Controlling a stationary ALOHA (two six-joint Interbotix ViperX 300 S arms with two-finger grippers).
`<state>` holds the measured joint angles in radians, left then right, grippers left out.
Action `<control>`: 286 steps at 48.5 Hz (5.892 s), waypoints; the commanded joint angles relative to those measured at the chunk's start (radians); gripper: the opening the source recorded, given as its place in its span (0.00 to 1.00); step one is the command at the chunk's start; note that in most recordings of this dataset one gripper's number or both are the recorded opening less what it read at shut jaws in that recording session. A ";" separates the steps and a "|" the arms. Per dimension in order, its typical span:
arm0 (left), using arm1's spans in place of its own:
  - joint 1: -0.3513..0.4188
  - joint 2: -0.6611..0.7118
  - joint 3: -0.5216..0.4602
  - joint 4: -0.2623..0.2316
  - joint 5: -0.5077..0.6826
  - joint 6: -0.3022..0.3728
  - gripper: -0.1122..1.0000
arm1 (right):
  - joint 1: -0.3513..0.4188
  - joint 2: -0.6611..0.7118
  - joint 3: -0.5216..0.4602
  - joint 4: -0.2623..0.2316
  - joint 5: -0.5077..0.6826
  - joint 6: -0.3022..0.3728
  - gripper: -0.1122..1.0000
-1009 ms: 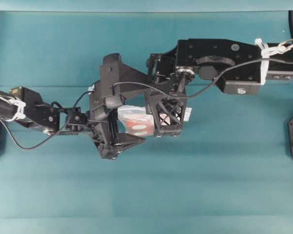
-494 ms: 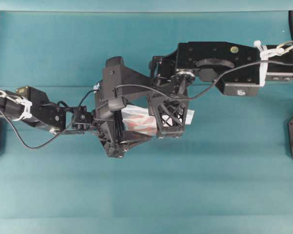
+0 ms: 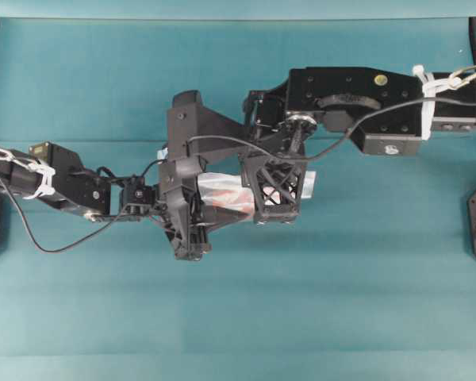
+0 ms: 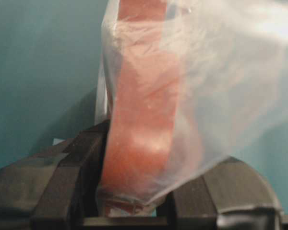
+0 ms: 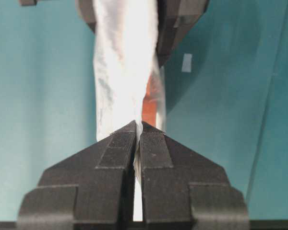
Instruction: Hand over the clear zip bag and make it stand upright.
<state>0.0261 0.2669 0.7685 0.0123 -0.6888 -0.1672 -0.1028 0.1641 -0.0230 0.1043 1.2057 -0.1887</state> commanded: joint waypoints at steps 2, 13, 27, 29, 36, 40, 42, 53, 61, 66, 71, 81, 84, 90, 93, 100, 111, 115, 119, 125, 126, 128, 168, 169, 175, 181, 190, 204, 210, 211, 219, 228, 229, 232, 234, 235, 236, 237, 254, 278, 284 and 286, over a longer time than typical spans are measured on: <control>-0.008 -0.002 -0.009 0.002 0.005 0.000 0.32 | 0.000 -0.026 -0.006 -0.002 -0.005 0.021 0.11; -0.006 -0.003 -0.011 0.002 0.008 0.003 0.32 | 0.003 -0.026 -0.006 0.006 0.002 0.054 0.11; -0.008 -0.006 -0.006 0.002 0.009 0.044 0.32 | 0.012 -0.029 -0.008 0.040 0.014 0.117 0.31; -0.008 -0.006 -0.008 0.003 0.009 0.051 0.32 | 0.012 -0.029 -0.008 0.040 0.012 0.124 0.43; -0.008 -0.006 -0.005 0.002 0.009 0.058 0.32 | 0.015 -0.041 -0.006 0.031 0.002 0.135 0.79; -0.008 -0.008 -0.002 0.002 0.009 0.058 0.32 | 0.015 -0.063 -0.006 0.011 -0.002 0.138 0.92; -0.008 -0.008 -0.002 0.002 0.009 0.058 0.32 | 0.012 -0.078 -0.006 -0.002 -0.003 0.141 0.93; -0.008 -0.009 0.000 0.002 0.026 0.058 0.32 | 0.006 -0.181 0.008 -0.038 -0.005 0.193 0.92; -0.008 -0.009 0.002 0.002 0.032 0.058 0.32 | 0.014 -0.281 0.060 -0.040 -0.015 0.210 0.92; -0.008 -0.011 0.002 0.002 0.041 0.058 0.32 | 0.018 -0.336 0.117 -0.040 -0.051 0.221 0.92; -0.008 -0.011 0.000 0.002 0.052 0.058 0.32 | 0.029 -0.403 0.186 -0.040 -0.107 0.219 0.92; -0.008 -0.017 0.000 0.002 0.052 0.058 0.32 | 0.040 -0.548 0.396 -0.040 -0.302 0.221 0.92; -0.008 -0.018 0.000 0.002 0.054 0.058 0.32 | 0.041 -0.581 0.448 -0.040 -0.356 0.227 0.92; -0.008 -0.023 0.002 0.002 0.055 0.058 0.32 | 0.041 -0.643 0.523 -0.041 -0.454 0.229 0.92; -0.008 -0.023 0.002 0.003 0.060 0.058 0.32 | 0.041 -0.652 0.535 -0.041 -0.483 0.227 0.92; -0.009 -0.023 -0.002 0.002 0.069 0.058 0.32 | 0.041 -0.647 0.538 -0.041 -0.491 0.224 0.92; -0.012 -0.023 0.000 0.002 0.069 0.057 0.32 | 0.041 -0.650 0.538 -0.041 -0.497 0.222 0.92; -0.012 -0.023 -0.002 0.002 0.069 0.058 0.32 | 0.041 -0.652 0.540 -0.040 -0.497 0.224 0.92; -0.012 -0.023 -0.002 0.002 0.075 0.057 0.32 | 0.044 -0.652 0.541 -0.040 -0.494 0.224 0.92; -0.012 -0.023 -0.003 0.003 0.086 0.057 0.32 | 0.046 -0.652 0.541 -0.041 -0.491 0.222 0.92; -0.012 -0.023 -0.003 0.002 0.086 0.057 0.32 | 0.046 -0.652 0.541 -0.041 -0.489 0.222 0.92; -0.012 -0.023 -0.003 0.002 0.086 0.057 0.32 | 0.046 -0.652 0.543 -0.041 -0.489 0.224 0.92; -0.017 -0.023 -0.006 0.002 0.114 0.060 0.32 | 0.060 -0.644 0.546 -0.035 -0.471 0.225 0.92; -0.017 -0.023 -0.006 0.002 0.114 0.060 0.32 | 0.060 -0.643 0.546 -0.035 -0.471 0.225 0.92; -0.017 -0.023 -0.005 0.002 0.115 0.061 0.32 | 0.060 -0.643 0.546 -0.037 -0.471 0.225 0.92; -0.017 -0.023 -0.006 0.003 0.114 0.061 0.32 | 0.060 -0.644 0.548 -0.035 -0.471 0.225 0.92; -0.017 -0.023 -0.006 0.003 0.114 0.063 0.32 | 0.060 -0.644 0.551 -0.037 -0.471 0.225 0.92; -0.017 -0.023 -0.005 0.002 0.114 0.063 0.32 | 0.060 -0.649 0.557 -0.035 -0.472 0.229 0.92; -0.018 -0.023 -0.006 0.002 0.114 0.061 0.32 | 0.060 -0.649 0.558 -0.035 -0.472 0.229 0.92; -0.017 -0.023 -0.006 0.002 0.114 0.061 0.32 | 0.060 -0.650 0.560 -0.035 -0.471 0.229 0.92; -0.017 -0.025 -0.009 0.003 0.115 0.063 0.32 | 0.060 -0.649 0.563 -0.034 -0.472 0.230 0.92; -0.018 -0.023 -0.014 0.002 0.114 0.061 0.32 | 0.060 -0.649 0.568 -0.034 -0.476 0.230 0.92; -0.018 -0.023 -0.012 0.003 0.114 0.061 0.32 | 0.060 -0.649 0.568 -0.034 -0.477 0.229 0.92; -0.018 -0.023 -0.014 0.002 0.114 0.061 0.32 | 0.060 -0.650 0.569 -0.034 -0.477 0.229 0.92; -0.018 -0.023 -0.014 0.002 0.114 0.063 0.32 | 0.060 -0.649 0.569 -0.034 -0.477 0.229 0.92; -0.018 -0.023 -0.014 0.002 0.115 0.061 0.32 | 0.060 -0.649 0.569 -0.034 -0.477 0.229 0.92; -0.018 -0.020 -0.012 0.002 0.115 0.063 0.32 | 0.060 -0.649 0.571 -0.034 -0.477 0.229 0.92; -0.018 -0.023 -0.014 0.002 0.115 0.063 0.32 | 0.060 -0.649 0.571 -0.034 -0.477 0.229 0.92; -0.020 -0.023 -0.014 0.002 0.115 0.063 0.32 | 0.052 -0.649 0.580 -0.034 -0.479 0.230 0.92; -0.021 -0.020 -0.012 0.002 0.115 0.064 0.32 | 0.035 -0.649 0.588 -0.034 -0.497 0.230 0.92; -0.021 -0.023 -0.012 0.002 0.115 0.064 0.32 | 0.032 -0.650 0.589 -0.034 -0.499 0.230 0.92; -0.021 -0.023 -0.012 0.002 0.114 0.064 0.32 | 0.034 -0.650 0.589 -0.034 -0.497 0.230 0.92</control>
<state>0.0153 0.2500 0.7609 0.0123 -0.5722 -0.1012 -0.0675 -0.4725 0.5752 0.0675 0.7148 0.0322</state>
